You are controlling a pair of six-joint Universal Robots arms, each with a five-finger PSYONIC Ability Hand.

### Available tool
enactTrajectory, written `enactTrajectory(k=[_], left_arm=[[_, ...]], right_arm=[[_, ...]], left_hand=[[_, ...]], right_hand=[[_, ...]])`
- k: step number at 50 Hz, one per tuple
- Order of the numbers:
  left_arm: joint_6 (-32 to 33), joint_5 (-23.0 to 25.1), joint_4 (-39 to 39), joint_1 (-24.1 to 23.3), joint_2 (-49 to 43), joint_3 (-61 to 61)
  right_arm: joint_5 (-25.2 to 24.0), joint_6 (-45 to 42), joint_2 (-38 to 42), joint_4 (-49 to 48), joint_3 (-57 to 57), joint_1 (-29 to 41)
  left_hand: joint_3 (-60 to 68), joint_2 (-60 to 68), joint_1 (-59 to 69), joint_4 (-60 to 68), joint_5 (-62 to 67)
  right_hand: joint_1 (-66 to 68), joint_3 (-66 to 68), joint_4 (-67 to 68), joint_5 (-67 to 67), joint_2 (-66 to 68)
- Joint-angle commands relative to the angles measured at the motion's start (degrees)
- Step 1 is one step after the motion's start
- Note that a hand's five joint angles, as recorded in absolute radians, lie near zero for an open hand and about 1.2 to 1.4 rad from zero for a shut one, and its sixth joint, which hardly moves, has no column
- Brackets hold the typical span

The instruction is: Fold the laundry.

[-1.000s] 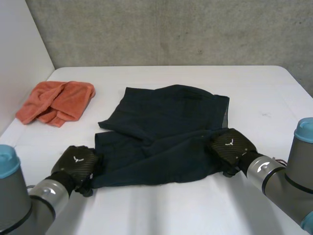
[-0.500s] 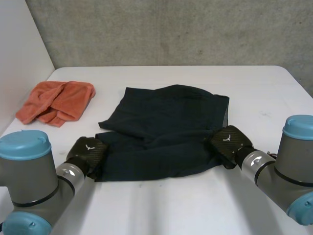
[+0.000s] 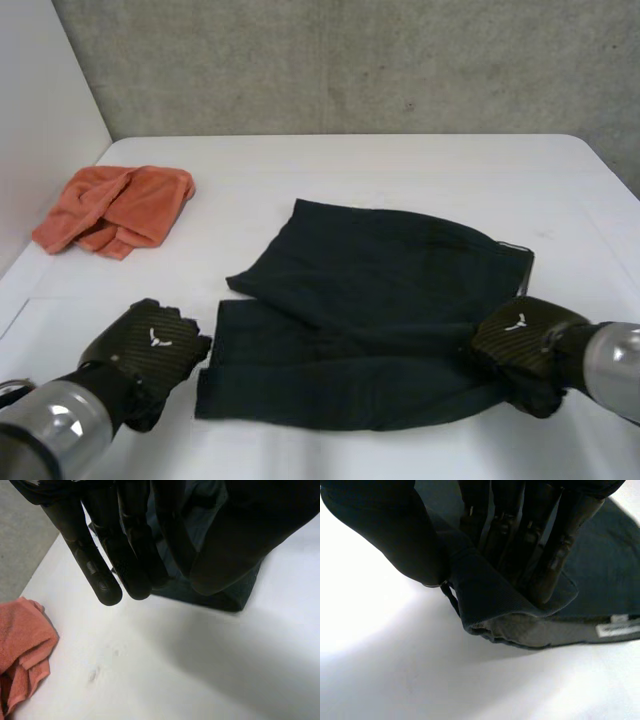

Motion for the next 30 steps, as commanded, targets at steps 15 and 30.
enactTrajectory(k=[15, 30], left_arm=[[-5.87, -1.41, 14.70, -5.83, -21.08, 18.13], [-23.81, -1.86, 2.92, -8.56, -11.07, 9.55]], right_arm=[[-0.29, 9.41, 9.51, -12.22, -4.64, -2.41], [-0.11, 10.82, 7.93, -16.53, -1.48, -2.93]], left_hand=[[11.65, 11.51, 14.28, 11.15, 13.74], [-35.96, -36.10, -33.33, -36.46, -33.86]], right_hand=[[25.48, 11.96, 11.95, 14.59, 13.75], [25.48, 11.96, 11.95, 14.59, 13.75]])
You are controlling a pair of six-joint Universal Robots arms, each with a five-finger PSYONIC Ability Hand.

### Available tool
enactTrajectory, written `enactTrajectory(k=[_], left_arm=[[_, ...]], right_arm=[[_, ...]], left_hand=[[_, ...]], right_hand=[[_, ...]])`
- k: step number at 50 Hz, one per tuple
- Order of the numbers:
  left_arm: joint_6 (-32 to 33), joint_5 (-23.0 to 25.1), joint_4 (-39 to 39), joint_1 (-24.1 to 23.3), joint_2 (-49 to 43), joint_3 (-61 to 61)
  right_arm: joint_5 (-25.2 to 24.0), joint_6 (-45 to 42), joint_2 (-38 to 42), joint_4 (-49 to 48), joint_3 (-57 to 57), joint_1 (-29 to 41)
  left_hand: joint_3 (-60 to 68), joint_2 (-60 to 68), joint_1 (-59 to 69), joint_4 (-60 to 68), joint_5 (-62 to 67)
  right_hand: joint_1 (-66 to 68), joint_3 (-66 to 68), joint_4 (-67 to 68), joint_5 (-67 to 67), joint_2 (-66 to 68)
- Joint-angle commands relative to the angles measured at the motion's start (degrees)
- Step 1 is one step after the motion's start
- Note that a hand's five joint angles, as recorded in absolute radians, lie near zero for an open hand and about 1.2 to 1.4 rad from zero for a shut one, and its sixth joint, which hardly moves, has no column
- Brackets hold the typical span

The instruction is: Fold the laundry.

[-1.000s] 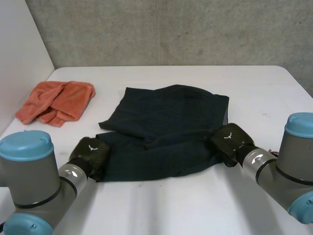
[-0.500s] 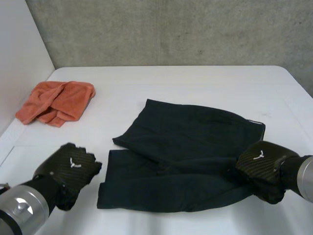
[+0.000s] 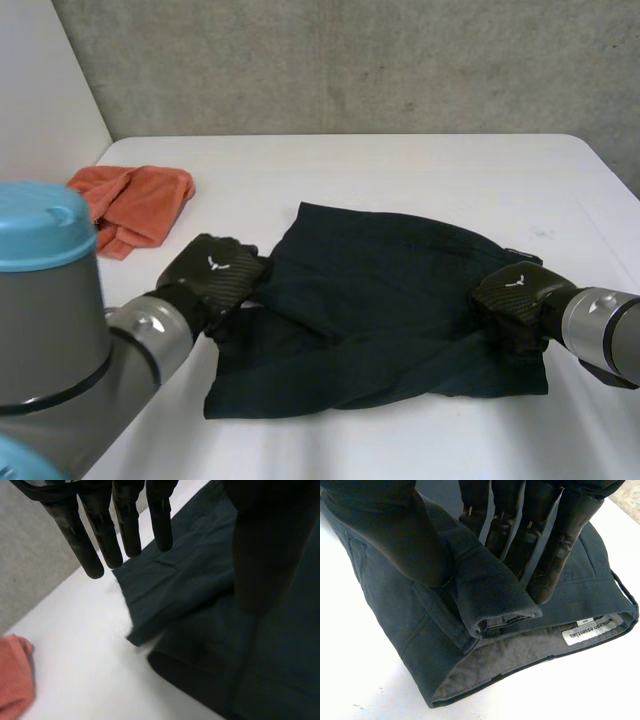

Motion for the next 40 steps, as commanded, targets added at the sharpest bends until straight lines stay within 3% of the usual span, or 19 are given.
enactTrajectory(k=[1, 10, 21, 30, 40], left_arm=[[-4.77, 0.34, -3.03, -1.32, 5.45, -9.04], [-4.77, 0.17, 0.56, -1.24, 3.09, -14.23], [-4.68, -0.27, 8.57, -0.79, -5.70, -11.86], [-4.42, -0.36, 8.75, -1.14, -11.42, -8.70], [-4.33, -0.36, 8.39, -2.02, -8.96, -9.31]], right_arm=[[0.14, 0.62, -1.89, -2.73, 2.14, -0.47], [0.14, 1.42, -3.47, -5.11, 5.48, -0.56], [0.14, 2.47, -3.56, -5.63, 6.36, -0.56], [0.14, 2.65, -3.65, -5.98, 6.71, -0.56], [0.14, 2.56, -3.83, -6.69, 6.89, -0.64]], left_hand=[[6.06, 6.23, 6.57, 6.43, 6.31], [15.63, 15.79, 16.14, 16.00, 15.87], [26.92, 27.08, 27.43, 27.29, 27.16], [26.42, 26.59, 26.93, 26.79, 26.67], [14.98, 15.15, 15.49, 15.35, 15.23]], right_hand=[[24.31, 11.96, 11.86, 13.83, 13.75], [24.31, 11.96, 11.86, 13.83, 13.75], [24.31, 11.96, 11.86, 13.83, 13.75], [24.31, 11.96, 11.86, 13.83, 13.75], [24.31, 11.96, 11.86, 13.83, 13.75]])
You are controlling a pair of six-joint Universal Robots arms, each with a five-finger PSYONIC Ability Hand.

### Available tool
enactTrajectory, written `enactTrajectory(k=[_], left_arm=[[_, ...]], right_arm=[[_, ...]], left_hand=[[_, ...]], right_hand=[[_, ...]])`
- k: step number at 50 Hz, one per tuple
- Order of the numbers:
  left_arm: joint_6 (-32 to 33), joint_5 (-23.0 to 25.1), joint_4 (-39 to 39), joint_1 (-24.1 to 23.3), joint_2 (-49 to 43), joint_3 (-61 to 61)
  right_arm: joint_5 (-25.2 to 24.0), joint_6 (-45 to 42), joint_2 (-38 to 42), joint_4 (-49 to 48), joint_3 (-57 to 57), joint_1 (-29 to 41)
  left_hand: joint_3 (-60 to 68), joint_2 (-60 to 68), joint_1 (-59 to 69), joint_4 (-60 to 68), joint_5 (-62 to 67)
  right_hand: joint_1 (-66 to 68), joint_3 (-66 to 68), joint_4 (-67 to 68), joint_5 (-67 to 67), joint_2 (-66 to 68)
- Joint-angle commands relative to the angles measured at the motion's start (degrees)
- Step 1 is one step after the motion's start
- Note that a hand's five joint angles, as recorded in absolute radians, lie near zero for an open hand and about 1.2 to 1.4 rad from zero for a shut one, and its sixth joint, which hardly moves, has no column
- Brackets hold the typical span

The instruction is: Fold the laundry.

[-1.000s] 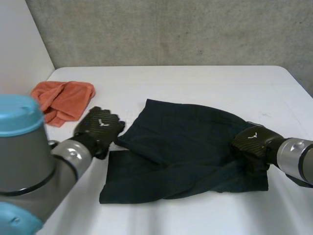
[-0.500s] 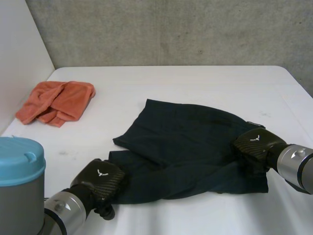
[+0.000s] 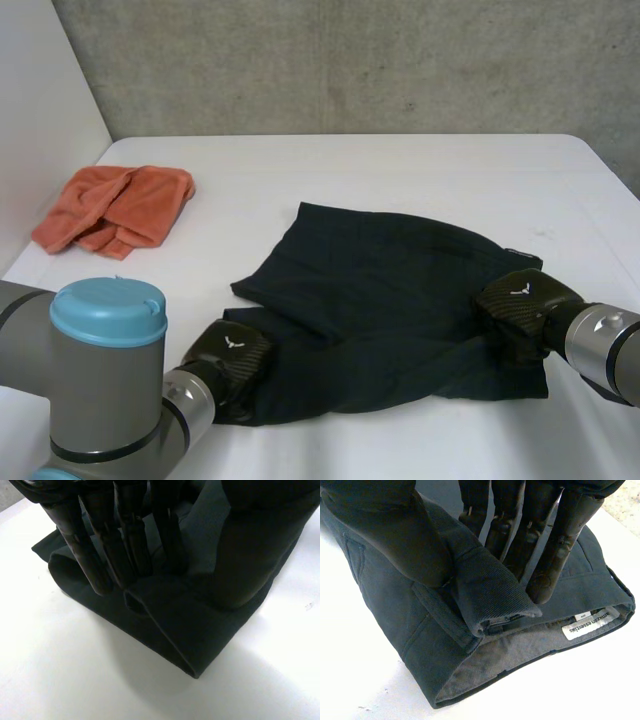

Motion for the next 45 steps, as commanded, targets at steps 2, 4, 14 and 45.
enactTrajectory(k=[2, 4, 14, 45], left_arm=[[0.09, -0.02, -0.26, -1.22, 2.21, -0.51], [0.09, -0.02, -0.26, -1.31, 2.21, -0.51], [0.09, -0.02, -0.17, -1.39, 2.21, -0.42], [9.22, -3.45, -0.34, -0.78, 12.46, 7.04]], right_arm=[[0.07, -0.04, -0.16, -1.32, 0.01, 0.06], [0.16, 0.05, -0.07, -1.85, 0.01, 0.06], [3.85, -0.04, 0.54, -4.84, 0.01, 0.15], [4.47, -1.09, -1.91, -1.26, -7.18, 0.68]], left_hand=[[0.45, 0.61, -0.53, 0.56, 0.43], [0.28, 0.44, -0.70, 0.39, 0.26], [-0.56, -0.40, -1.54, -0.45, -0.58], [39.62, 39.78, 38.64, 39.73, 39.60]], right_hand=[[24.33, 11.96, 11.85, 13.83, 13.75], [24.33, 11.96, 11.85, 13.83, 13.75], [24.33, 11.96, 11.85, 13.83, 13.75], [24.33, 11.96, 11.85, 13.83, 13.75]])
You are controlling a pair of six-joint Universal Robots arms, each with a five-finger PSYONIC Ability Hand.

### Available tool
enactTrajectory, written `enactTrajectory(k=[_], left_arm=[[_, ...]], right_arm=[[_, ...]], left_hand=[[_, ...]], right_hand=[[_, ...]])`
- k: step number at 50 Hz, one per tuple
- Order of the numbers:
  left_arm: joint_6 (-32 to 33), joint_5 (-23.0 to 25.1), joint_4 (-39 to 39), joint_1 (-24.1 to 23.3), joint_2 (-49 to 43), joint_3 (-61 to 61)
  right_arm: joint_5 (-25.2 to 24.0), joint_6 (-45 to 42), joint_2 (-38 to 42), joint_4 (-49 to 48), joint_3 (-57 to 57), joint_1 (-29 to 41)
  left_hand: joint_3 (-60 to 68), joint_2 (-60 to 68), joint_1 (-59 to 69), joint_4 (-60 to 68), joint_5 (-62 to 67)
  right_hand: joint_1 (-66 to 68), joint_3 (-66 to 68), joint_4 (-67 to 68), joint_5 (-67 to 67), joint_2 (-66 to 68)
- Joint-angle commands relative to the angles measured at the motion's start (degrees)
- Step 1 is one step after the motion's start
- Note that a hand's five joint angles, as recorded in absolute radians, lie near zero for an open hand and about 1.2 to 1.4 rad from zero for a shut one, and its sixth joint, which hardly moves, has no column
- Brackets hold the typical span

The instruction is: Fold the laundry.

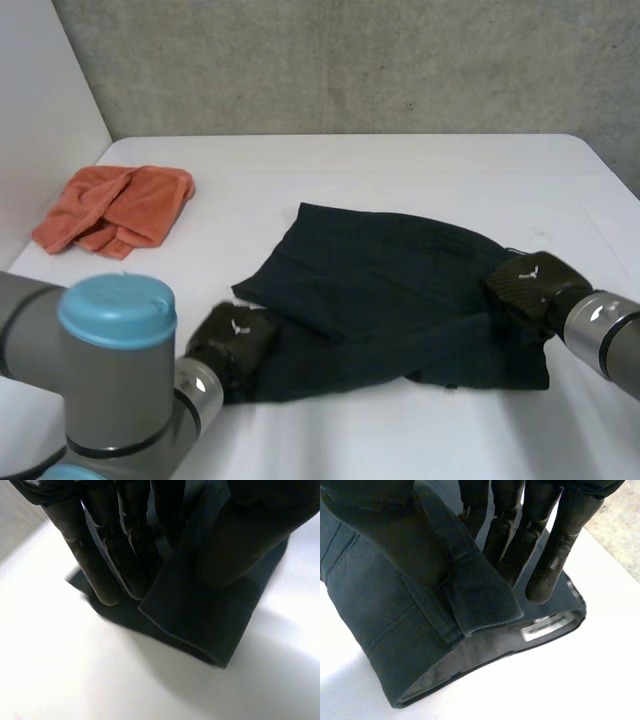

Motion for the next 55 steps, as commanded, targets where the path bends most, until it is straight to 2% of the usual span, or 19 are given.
enactTrajectory(k=[1, 8, 14, 20, 26, 34, 39, 44, 49, 50, 55], left_arm=[[2.62, -0.53, -3.96, 0.70, 15.41, 5.73], [3.06, -0.44, -6.07, 1.40, 28.42, 16.79], [3.06, -0.27, -9.24, 2.37, 29.05, 21.99], [3.06, -0.27, -9.94, 2.81, 23.87, 21.47], [2.88, -0.09, -9.42, 3.24, 15.62, 20.41], [3.15, -0.27, -7.49, 5.27, 0.50, 29.54], [3.67, -0.35, -3.10, 5.71, -10.47, 41.73], [6.04, -0.18, 1.74, 5.71, -16.64, 53.44], [7.45, -0.35, 12.18, 5.71, -17.44, 63.29], [7.45, -0.70, 16.29, 5.79, -17.09, 65.13], [7.45, -0.88, 23.36, 5.71, -13.58, 66.56]], right_arm=[[0.17, -0.82, -3.68, 5.77, -7.87, 0.04], [-0.79, -0.83, -11.33, 16.49, -24.46, -0.49], [-0.44, -0.65, -11.52, 20.72, -35.12, -0.05], [-0.62, -0.65, -8.71, 22.48, -35.13, 0.04], [-0.27, -0.65, 0.34, 22.48, -33.29, 0.30], [0.70, 1.54, 12.03, 20.64, -36.53, 2.41], [3.15, 4.71, 19.31, 18.36, -43.63, 3.99], [6.50, 7.52, 23.81, 13.62, -53.57, 6.10], [7.29, 10.60, 24.08, 2.73, -63.59, 8.74], [7.38, 11.30, 23.47, -1.38, -65.96, 9.09], [7.82, 12.36, 19.51, -10.64, -68.44, 9.18]], left_hand=[[12.43, 12.05, 16.86, 11.48, 14.42], [12.43, 12.05, 16.86, 11.48, 14.42], [12.43, 12.05, 16.86, 11.48, 14.42], [12.43, 12.05, 16.86, 11.48, 14.42], [12.43, 12.05, 16.86, 11.48, 14.42], [12.43, 12.05, 16.86, 11.48, 14.42], [12.43, 12.05, 16.86, 11.48, 14.42], [12.43, 12.05, 16.86, 11.48, 14.42], [12.43, 12.05, 16.86, 11.48, 14.42], [12.43, 12.05, 16.86, 11.48, 14.42], [12.43, 12.05, 16.86, 11.48, 14.42]], right_hand=[[24.33, 11.96, 11.85, 13.82, 13.75], [24.33, 11.96, 11.85, 13.82, 13.75], [24.33, 11.96, 11.85, 13.82, 13.75], [24.33, 11.96, 11.85, 13.82, 13.75], [24.33, 11.96, 11.85, 13.82, 13.75], [24.33, 11.96, 11.85, 13.82, 13.75], [24.33, 11.96, 11.85, 13.82, 13.75], [24.33, 11.96, 11.85, 13.82, 13.75], [24.33, 11.96, 11.85, 13.82, 13.75], [24.33, 11.96, 11.85, 13.82, 13.75], [24.33, 11.96, 11.85, 13.82, 13.75]])
